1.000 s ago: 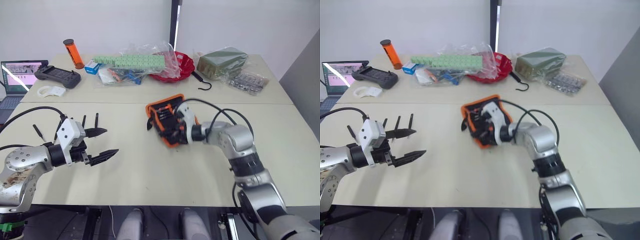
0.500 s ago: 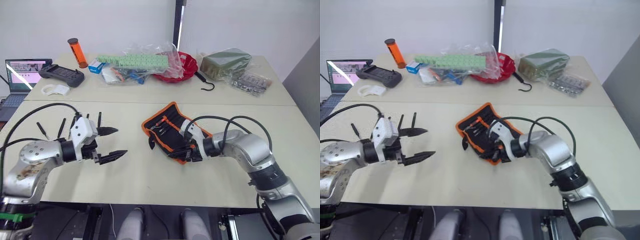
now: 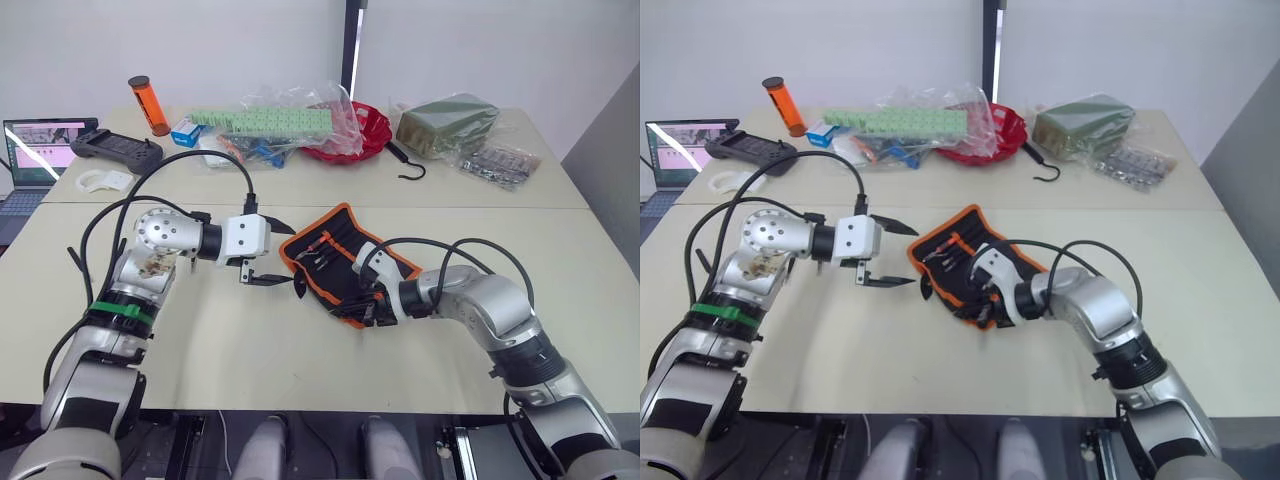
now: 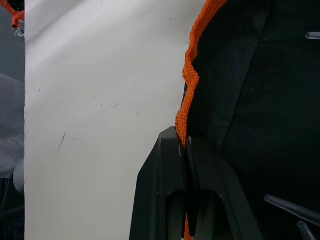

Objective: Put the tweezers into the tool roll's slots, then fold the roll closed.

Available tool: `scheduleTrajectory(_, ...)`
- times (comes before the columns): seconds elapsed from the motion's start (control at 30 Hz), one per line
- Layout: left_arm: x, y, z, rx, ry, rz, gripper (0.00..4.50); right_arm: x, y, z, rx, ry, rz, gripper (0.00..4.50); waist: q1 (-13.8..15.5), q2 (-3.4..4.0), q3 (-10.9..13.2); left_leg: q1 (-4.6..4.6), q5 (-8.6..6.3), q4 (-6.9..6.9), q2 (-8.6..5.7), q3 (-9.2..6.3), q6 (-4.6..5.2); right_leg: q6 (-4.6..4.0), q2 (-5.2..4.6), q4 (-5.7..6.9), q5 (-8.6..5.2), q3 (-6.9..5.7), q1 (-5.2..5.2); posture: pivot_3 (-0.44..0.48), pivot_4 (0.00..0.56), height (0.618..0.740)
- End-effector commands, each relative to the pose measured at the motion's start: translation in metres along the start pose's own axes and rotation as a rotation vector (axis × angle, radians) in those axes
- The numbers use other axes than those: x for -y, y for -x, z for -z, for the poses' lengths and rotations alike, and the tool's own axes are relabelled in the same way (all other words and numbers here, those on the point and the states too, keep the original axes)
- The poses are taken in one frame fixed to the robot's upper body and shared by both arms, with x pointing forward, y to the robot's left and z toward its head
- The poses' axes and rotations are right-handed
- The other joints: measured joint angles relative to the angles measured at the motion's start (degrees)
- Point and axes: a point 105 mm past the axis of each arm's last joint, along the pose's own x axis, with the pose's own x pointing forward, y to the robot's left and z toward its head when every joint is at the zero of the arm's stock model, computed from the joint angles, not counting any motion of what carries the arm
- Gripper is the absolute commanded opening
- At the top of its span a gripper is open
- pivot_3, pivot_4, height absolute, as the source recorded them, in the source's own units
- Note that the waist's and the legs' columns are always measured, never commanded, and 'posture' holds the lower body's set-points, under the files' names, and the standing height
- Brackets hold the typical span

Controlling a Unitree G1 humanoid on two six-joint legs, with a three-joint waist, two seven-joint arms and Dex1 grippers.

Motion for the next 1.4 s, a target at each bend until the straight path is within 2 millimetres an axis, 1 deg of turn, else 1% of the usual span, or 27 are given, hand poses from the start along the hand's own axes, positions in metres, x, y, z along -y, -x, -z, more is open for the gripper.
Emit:
scheduleTrajectory(0.03, -0.007, -0.004, 0.002, -0.039, -0.067, 0.046, 4.5, -0.005, 0.004, -0.012, 0.052, 0.021, -0.004, 0.02, 0.0, 0.0, 0.0, -0.01, 0.0, 0.02, -0.01, -0.01, 0.0, 0.0, 0.0, 0.04, 0.0, -0.01, 0.0, 0.0, 0.15, 0.74)
scheduleTrajectory(0.13, -0.012, -0.01, 0.005, -0.064, -0.091, 0.073, 4.5, -0.005, 0.004, -0.012, 0.061, 0.016, 0.002, 0.02, 0.0, -0.01, 0.0, -0.09, 0.0, 0.13, -0.03, -0.08, 0.0, 0.01, 0.0, 0.07, 0.0, -0.06, -0.02, 0.0, 0.15, 0.74)
scheduleTrajectory(0.27, -0.016, -0.016, 0.005, -0.063, -0.111, 0.085, 3.35, -0.005, 0.004, -0.012, 0.065, 0.014, 0.011, 0.0, 0.0, -0.01, 0.0, -0.15, 0.0, 0.2, -0.07, -0.15, 0.01, 0.05, 0.0, 0.09, 0.0, -0.08, -0.02, 0.0, 0.15, 0.74)
scheduleTrajectory(0.47, -0.01, -0.023, 0.007, -0.066, -0.174, 0.138, 1.33, -0.004, 0.006, -0.013, 0.073, 0.012, 0.017, 0.0, 0.0, -0.01, 0.0, -0.18, -0.02, 0.31, -0.11, -0.22, 0.03, 0.05, 0.0, 0.22, 0.0, -0.08, -0.02, 0.0, 0.15, 0.74)
scheduleTrajectory(0.5, -0.009, -0.023, 0.007, -0.065, -0.178, 0.147, 1.06, -0.004, 0.006, -0.014, 0.074, 0.012, 0.017, 0.0, 0.0, -0.01, 0.0, -0.18, -0.02, 0.34, -0.11, -0.23, 0.04, 0.05, 0.0, 0.25, 0.0, -0.09, -0.02, 0.0, 0.15, 0.74)
scheduleTrajectory(0.6, -0.007, -0.024, 0.006, -0.052, -0.178, 0.152, 0.03, -0.005, 0.006, -0.014, 0.082, 0.009, 0.007, 0.0, 0.0, -0.01, 0.0, -0.19, -0.03, 0.4, -0.12, -0.25, 0.05, 0.05, 0.0, 0.29, 0.0, -0.11, -0.02, 0.0, 0.15, 0.74)
scheduleTrajectory(0.73, -0.004, -0.024, 0.008, -0.064, -0.206, 0.175, 0.03, -0.006, 0.006, -0.015, 0.085, 0.011, 0.003, 0.0, 0.0, -0.01, 0.0, -0.24, -0.05, 0.53, -0.14, -0.3, 0.09, 0.05, 0.0, 0.33, 0.0, -0.13, -0.01, 0.0, 0.15, 0.74)
scheduleTrajectory(0.83, -0.002, -0.021, 0.009, -0.071, -0.221, 0.189, 0.03, -0.003, 0.007, -0.015, 0.078, 0.062, 0.031, 0.0, 0.0, -0.01, 0.0, -0.25, -0.07, 0.59, -0.15, -0.32, 0.11, 0.06, 0.0, 0.35, 0.0, -0.14, 0.0, 0.0, 0.15, 0.74)
scheduleTrajectory(0.9, -0.001, -0.02, 0.009, -0.072, -0.225, 0.193, 0.03, -0.009, 0.008, -0.015, 0.07, 0.091, 0.012, 0.0, 0.0, -0.01, 0.0, -0.26, -0.07, 0.6, -0.15, -0.33, 0.11, 0.07, 0.0, 0.35, -0.01, -0.14, 0.0, 0.0, 0.15, 0.74)
scheduleTrajectory(1.0, 0.001, -0.019, 0.011, -0.077, -0.232, 0.199, 0.0, -0.016, 0.011, -0.02, 0.083, 0.11, -0.014, 0.89, 0.0, -0.01, 0.0, -0.26, -0.07, 0.6, -0.15, -0.35, 0.12, 0.07, 0.0, 0.35, -0.01, -0.15, 0.0, 0.0, 0.15, 0.74)
scheduleTrajectory(1.03, 0.002, -0.019, 0.012, -0.082, -0.24, 0.199, 0.0, -0.02, 0.012, -0.02, 0.084, 0.113, -0.032, 1.31, 0.0, -0.01, 0.0, -0.26, -0.07, 0.6, -0.15, -0.36, 0.12, 0.08, 0.0, 0.36, -0.01, -0.16, 0.0, 0.0, 0.15, 0.74)
scheduleTrajectory(1.07, 0.002, -0.019, 0.013, -0.084, -0.244, 0.201, 0.0, -0.023, 0.014, -0.021, 0.087, 0.111, -0.044, 1.54, 0.0, -0.01, 0.0, -0.26, -0.07, 0.6, -0.15, -0.36, 0.12, 0.08, 0.0, 0.36, -0.01, -0.16, 0.0, 0.0, 0.15, 0.74)
scheduleTrajectory(1.13, 0.003, -0.02, 0.013, -0.083, -0.246, 0.202, 0.0, -0.025, 0.015, -0.022, 0.097, 0.103, -0.053, 2.24, 0.0, -0.01, 0.0, -0.26, -0.08, 0.62, -0.15, -0.36, 0.12, 0.07, 0.0, 0.36, -0.01, -0.17, 0.01, 0.0, 0.15, 0.74)
scheduleTrajectory(1.23, 0.006, -0.021, 0.012, -0.074, -0.253, 0.213, 0.0, -0.027, 0.018, -0.023, 0.127, 0.045, -0.075, 3.31, 0.0, -0.01, 0.0, -0.26, -0.07, 0.64, -0.16, -0.39, 0.12, 0.07, 0.0, 0.36, -0.01, -0.17, 0.03, 0.0, 0.15, 0.74)
scheduleTrajectory(1.3, 0.009, -0.022, 0.011, -0.076, -0.284, 0.229, 0.0, -0.028, 0.019, -0.02, 0.149, -0.048, -0.112, 3.98, 0.1, -0.01, 0.0, -0.26, -0.07, 0.65, -0.16, -0.39, 0.12, 0.07, 0.0, 0.37, -0.01, -0.17, 0.04, 0.0, 0.15, 0.74)
scheduleTrajectory(1.33, 0.014, -0.02, 0.013, -0.099, -0.342, 0.263, 0.0, -0.028, 0.019, -0.019, 0.174, -0.088, -0.125, 4.3, 0.0, -0.02, 0.0, -0.26, -0.08, 0.65, -0.16, -0.4, 0.13, 0.07, 0.0, 0.37, -0.01, -0.18, 0.04, 0.0, 0.15, 0.74)
scheduleTrajectory(1.37, 0.018, -0.019, 0.013, -0.105, -0.378, 0.284, 0.0, -0.027, 0.018, -0.019, 0.196, -0.121, -0.131, 4.45, 0.0, -0.02, 0.0, -0.26, -0.08, 0.63, -0.16, -0.41, 0.13, 0.06, 0.0, 0.38, -0.01, -0.17, 0.04, 0.0, 0.15, 0.74)
scheduleTrajectory(1.4, 0.021, -0.018, 0.014, -0.112, -0.408, 0.304, 0.0, -0.026, 0.018, -0.02, 0.214, -0.141, -0.134, 4.45, 0.0, -0.02, 0.0, -0.25, -0.08, 0.64, -0.16, -0.42, 0.13, 0.06, 0.0, 0.39, 0.0, -0.17, 0.04, 0.0, 0.15, 0.74)
